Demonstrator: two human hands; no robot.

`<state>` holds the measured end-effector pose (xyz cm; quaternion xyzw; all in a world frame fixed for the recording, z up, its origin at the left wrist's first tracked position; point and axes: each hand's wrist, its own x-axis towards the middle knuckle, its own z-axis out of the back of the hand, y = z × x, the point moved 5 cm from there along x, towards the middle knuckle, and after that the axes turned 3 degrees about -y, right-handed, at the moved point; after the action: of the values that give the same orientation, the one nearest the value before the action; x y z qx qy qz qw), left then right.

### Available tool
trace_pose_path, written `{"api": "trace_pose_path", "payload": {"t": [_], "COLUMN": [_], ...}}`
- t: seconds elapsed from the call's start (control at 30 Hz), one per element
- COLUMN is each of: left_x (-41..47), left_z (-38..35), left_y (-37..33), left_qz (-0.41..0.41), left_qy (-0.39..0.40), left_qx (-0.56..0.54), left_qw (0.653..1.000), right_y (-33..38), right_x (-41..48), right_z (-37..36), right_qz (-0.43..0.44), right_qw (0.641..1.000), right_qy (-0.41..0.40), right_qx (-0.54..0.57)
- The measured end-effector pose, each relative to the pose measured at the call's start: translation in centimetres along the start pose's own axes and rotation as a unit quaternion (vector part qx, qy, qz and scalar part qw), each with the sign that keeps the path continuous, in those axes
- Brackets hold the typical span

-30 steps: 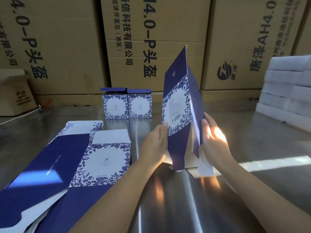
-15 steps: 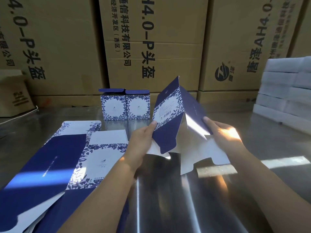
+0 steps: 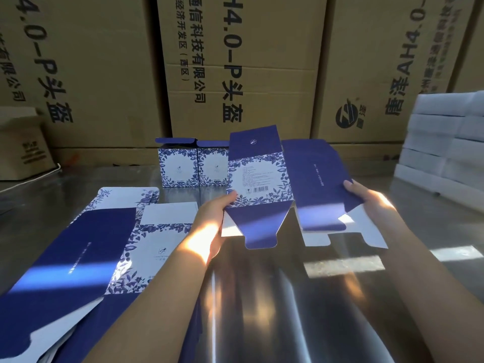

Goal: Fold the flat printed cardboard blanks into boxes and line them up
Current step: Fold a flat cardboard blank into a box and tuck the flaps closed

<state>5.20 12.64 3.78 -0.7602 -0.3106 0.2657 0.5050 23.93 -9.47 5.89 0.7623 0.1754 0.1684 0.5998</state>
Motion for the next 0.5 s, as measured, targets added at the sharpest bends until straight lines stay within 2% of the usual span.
{"api": "trace_pose_path", "payload": {"t": [0.13, 0.3, 0.43, 0.5], "left_x": [-0.2, 0.3, 0.5, 0.2], "left_z": [0.0, 0.5, 0.5, 0.2], "left_y": [-0.1, -0.5, -0.5, -0.6], "left_qz": [0.007, -0.023, -0.046, -0.056], "left_qy": [0.017, -0.029, -0.017, -0.005], "left_qx": [-0.025, 0.005, 0.012, 0.029], "left_qw": [1.000, 0.999, 0.999, 0.998], "right_y": [0.0, 0.0, -0.5, -0.6], "right_x": [-0.1, -0.1, -0.4, -0.5], "right_z": [-0.5, -0.6, -0.7, -1.2], "right_qz": [-0.009, 0.012, 0.024, 0.059], "right_qw": [0.999, 1.000, 0.999, 0.997], "right_qy": [0.034, 0.018, -0.031, -0.042], "right_qx": [0.030, 0.005, 0.025, 0.023]}}
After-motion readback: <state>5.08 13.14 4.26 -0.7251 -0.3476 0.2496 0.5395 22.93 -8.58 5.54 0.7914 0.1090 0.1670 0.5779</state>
